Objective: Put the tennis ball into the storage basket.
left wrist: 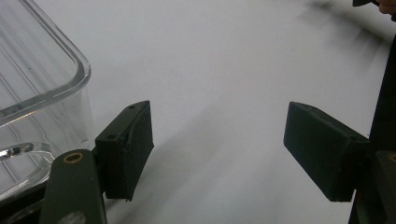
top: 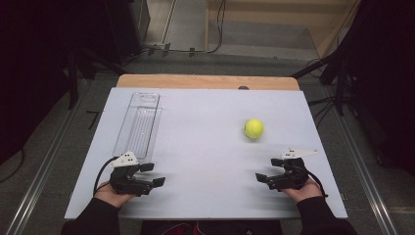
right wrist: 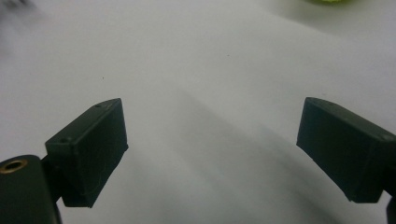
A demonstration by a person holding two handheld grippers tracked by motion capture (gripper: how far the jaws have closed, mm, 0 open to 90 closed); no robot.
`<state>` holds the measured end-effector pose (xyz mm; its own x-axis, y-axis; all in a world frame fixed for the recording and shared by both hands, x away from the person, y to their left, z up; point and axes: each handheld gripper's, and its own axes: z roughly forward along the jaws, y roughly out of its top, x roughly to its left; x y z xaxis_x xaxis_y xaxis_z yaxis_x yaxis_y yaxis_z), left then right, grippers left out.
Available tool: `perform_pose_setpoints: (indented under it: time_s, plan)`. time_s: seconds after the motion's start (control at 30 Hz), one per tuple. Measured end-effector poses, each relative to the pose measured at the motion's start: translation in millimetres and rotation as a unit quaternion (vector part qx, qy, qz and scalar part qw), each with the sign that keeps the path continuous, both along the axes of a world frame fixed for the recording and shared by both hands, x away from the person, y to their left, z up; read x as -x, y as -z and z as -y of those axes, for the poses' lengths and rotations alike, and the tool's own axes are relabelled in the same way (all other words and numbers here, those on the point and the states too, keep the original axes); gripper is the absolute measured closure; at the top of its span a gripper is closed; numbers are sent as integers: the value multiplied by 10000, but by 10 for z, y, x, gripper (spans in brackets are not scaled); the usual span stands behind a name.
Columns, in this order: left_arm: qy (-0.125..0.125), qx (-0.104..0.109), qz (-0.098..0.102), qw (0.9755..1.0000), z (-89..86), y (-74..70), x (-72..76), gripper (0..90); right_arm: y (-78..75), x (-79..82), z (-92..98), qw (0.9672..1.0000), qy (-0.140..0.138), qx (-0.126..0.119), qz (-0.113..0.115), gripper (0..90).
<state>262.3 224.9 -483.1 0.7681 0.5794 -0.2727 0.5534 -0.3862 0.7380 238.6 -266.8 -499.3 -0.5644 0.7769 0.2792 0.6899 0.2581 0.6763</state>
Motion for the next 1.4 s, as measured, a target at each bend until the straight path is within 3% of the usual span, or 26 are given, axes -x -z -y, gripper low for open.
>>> perform_pose_setpoints:
  time_s: [0.63, 0.83, 1.13, 1.4]
  plan:
    - [-22, 12, 5, 10000, -7, -9, -2, 244, 2, -2, 0, 10000, 0, 12, -7, 69]
    - [-10, 9, 5, 10000, -7, -8, -2, 244, -3, -8, 22, 9999, 148, 69, -16, 69]
    - [-17, -5, 12, 10000, -4, -9, -1, 244, -34, -59, 83, 9982, 588, 103, 110, 69]
    - [-36, 5, 10, 10000, -1, -10, -3, 245, -43, -138, 88, 9977, 654, 92, 130, 69]
